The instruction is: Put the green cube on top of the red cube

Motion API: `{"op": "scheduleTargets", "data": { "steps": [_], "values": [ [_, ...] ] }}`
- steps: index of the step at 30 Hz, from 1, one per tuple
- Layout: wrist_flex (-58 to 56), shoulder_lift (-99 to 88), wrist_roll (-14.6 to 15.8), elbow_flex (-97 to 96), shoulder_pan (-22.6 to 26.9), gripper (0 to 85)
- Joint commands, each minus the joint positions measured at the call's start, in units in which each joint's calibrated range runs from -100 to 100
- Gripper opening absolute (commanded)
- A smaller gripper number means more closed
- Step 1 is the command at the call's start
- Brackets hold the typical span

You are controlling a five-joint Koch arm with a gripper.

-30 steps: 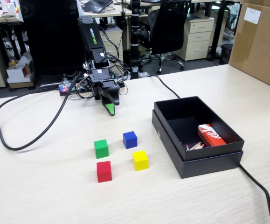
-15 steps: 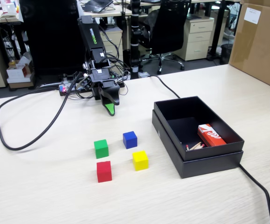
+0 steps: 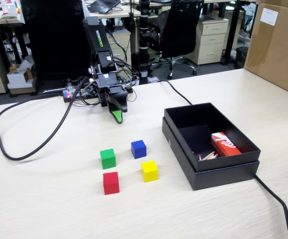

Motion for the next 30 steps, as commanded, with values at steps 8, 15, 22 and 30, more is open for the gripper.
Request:
{"op": "scheduleTargets", "data": {
  "steps": [8, 15, 22, 30],
  "values": [
    [-1.5, 0.3, -0.1, -2.2, 0.0, 48.5],
    [-1.5, 0.3, -0.2, -2.1, 0.0, 48.4],
    [-1.5, 0.4, -0.3, -1.7, -0.1, 48.5],
    [-17.5, 5.1, 0.0, 19.6, -1.9, 47.9]
  ]
}}
